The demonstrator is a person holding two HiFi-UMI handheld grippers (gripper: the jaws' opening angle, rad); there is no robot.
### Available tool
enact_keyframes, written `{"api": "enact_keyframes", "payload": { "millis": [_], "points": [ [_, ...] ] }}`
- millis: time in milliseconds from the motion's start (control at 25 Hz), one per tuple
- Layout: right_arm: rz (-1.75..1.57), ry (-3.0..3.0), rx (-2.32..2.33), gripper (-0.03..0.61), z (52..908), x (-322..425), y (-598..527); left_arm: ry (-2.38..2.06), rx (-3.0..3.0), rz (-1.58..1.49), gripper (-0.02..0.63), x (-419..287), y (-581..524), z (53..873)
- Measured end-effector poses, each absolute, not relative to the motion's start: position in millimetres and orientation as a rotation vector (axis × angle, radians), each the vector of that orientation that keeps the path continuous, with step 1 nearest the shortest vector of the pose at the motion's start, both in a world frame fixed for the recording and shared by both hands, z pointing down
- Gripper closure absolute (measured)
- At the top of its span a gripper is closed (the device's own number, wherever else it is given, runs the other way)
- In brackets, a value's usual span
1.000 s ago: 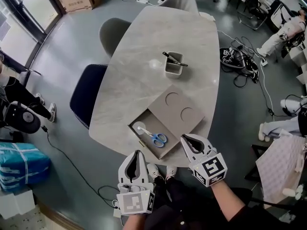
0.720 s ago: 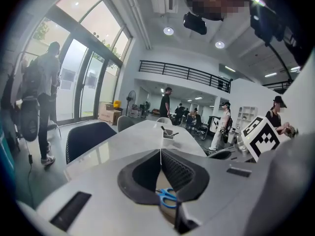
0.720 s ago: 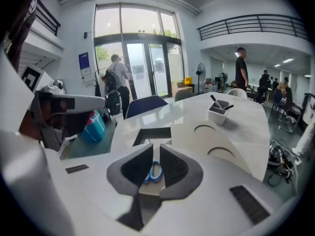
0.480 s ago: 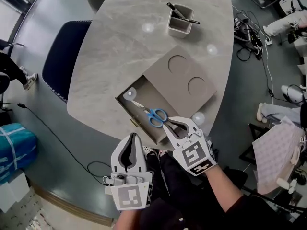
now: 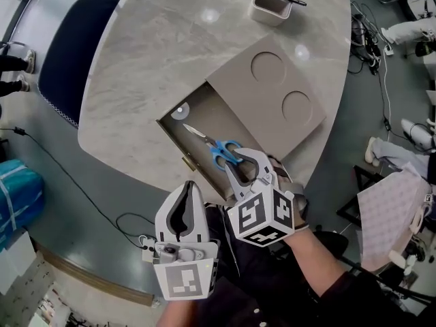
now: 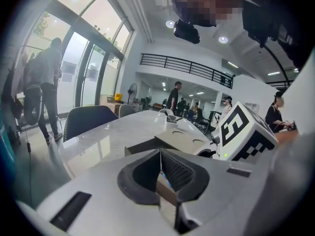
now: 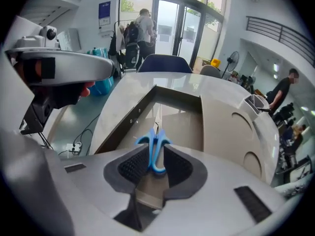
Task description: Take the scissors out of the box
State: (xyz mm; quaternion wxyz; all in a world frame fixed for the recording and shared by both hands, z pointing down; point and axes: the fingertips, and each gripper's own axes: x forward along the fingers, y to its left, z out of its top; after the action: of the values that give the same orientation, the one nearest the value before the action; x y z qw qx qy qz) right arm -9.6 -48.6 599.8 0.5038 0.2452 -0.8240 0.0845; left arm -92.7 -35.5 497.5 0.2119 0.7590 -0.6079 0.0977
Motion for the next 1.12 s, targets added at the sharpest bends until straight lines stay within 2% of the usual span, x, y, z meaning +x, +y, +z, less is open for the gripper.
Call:
{"api": "enact_keyframes", "payload": {
  "millis": [320, 600, 880, 1120],
  "points": [
    [0.096, -1.851, 0.512, 0.508, 609, -16, -51, -1.638, 2.038, 0.324, 0.597, -93, -32, 514],
    [0.035, -1.853, 0.444, 0.476, 608, -22, -58, -1.632, 2.03, 0.33, 0.597, -95, -37, 515],
    [0.075, -1.836, 0.381, 0.469, 618, -25, -52, -1.64, 2.024, 0.324, 0.597, -99, -42, 518],
    [0.079, -1.834, 0.348, 0.5, 622, -26, -49, -1.629, 2.003, 0.339, 0.597, -101, -39, 526]
  ]
}}
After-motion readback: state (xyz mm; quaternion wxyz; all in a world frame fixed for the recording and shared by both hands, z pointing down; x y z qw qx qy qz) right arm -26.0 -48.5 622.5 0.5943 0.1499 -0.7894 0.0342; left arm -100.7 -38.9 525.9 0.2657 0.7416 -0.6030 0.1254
